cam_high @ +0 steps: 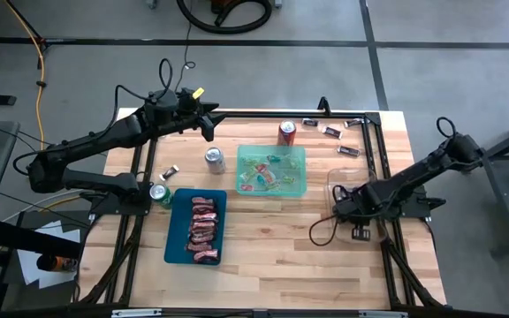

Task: Organize candy in baskets
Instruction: Put the white brown chocolate into the transparent bin

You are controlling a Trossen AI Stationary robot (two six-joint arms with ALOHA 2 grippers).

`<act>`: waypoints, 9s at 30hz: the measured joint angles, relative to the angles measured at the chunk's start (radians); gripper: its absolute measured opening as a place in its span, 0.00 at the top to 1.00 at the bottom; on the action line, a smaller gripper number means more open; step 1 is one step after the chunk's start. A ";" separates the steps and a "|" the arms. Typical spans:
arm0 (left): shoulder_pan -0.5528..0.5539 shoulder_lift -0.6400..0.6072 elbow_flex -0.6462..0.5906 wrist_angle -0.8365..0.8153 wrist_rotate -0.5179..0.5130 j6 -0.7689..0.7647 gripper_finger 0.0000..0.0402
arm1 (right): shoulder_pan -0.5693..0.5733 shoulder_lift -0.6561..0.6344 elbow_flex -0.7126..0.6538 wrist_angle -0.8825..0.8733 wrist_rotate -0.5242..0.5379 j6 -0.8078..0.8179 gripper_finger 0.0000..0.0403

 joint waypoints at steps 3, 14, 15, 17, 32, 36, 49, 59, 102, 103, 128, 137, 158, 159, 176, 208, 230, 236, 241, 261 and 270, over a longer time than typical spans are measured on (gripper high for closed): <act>0.000 0.000 0.000 0.000 0.000 0.001 0.42 | -0.024 0.000 0.014 -0.018 0.044 -0.014 1.00; 0.000 0.000 0.000 -0.030 0.000 0.001 0.42 | -0.096 0.001 0.014 -0.060 0.141 0.006 1.00; 0.000 0.000 0.000 -0.034 0.000 0.001 0.42 | -0.097 0.001 0.014 -0.061 0.130 0.000 1.00; 0.000 0.000 0.000 -0.040 0.000 0.001 0.42 | -0.092 0.001 0.015 -0.066 0.119 -0.001 1.00; 0.000 0.000 0.001 -0.046 0.000 0.002 0.42 | -0.050 0.000 0.016 -0.068 0.123 0.016 0.94; 0.002 0.000 0.001 -0.045 0.000 0.002 0.42 | -0.050 0.000 0.017 -0.075 0.123 0.016 0.86; 0.003 -0.019 0.014 -0.066 0.082 0.061 0.42 | -0.050 -0.003 0.309 -0.334 0.143 0.017 0.57; 0.109 -0.064 0.100 -0.192 0.084 0.132 0.42 | -0.197 -0.007 0.628 -0.285 0.394 0.183 0.53; 0.527 0.825 0.182 -0.354 0.045 0.007 0.57 | -0.625 0.001 0.654 0.332 0.469 0.121 0.53; 0.526 0.825 0.182 -0.355 0.057 0.016 0.64 | -0.625 0.001 0.654 0.332 0.469 0.118 0.53; -0.020 0.187 0.016 0.184 0.195 0.168 1.00 | -0.610 0.186 0.653 0.839 0.064 -0.232 0.53; -0.183 0.179 0.017 0.244 -0.022 0.135 1.00 | -0.606 0.237 0.652 0.895 0.092 -0.326 0.53; -0.251 0.184 0.017 0.278 -0.031 0.177 0.96 | -0.585 0.237 0.653 0.966 0.179 -0.314 0.95; -0.252 0.184 0.017 0.280 -0.032 0.184 0.95 | -0.584 0.237 0.653 0.966 0.177 -0.307 0.95; -0.114 -0.024 0.018 -0.010 -0.188 0.233 0.46 | -0.640 0.032 0.654 0.469 0.248 -0.327 0.99; -0.067 -0.111 -0.289 0.270 -0.050 -0.155 0.38 | 0.084 -0.350 -0.071 0.074 0.074 1.028 1.00; -0.065 -0.120 -0.289 0.264 -0.037 -0.144 0.38 | 0.012 -0.199 -0.038 0.055 0.039 1.147 0.76; -0.045 -0.157 -0.289 0.248 -0.014 -0.102 0.38 | 0.013 -0.199 0.069 -0.081 0.038 1.069 0.58; -0.010 -0.205 -0.289 0.213 -0.014 -0.101 0.38 | 0.006 -0.214 0.204 -0.143 0.125 1.030 0.49; -0.017 -0.221 -0.277 0.245 0.040 -0.264 0.38 | -0.522 0.021 0.332 1.390 0.396 -0.044 0.48; 0.178 0.041 0.199 -0.737 -0.167 -0.167 0.38 | -0.579 0.034 0.331 1.339 0.305 -0.040 0.48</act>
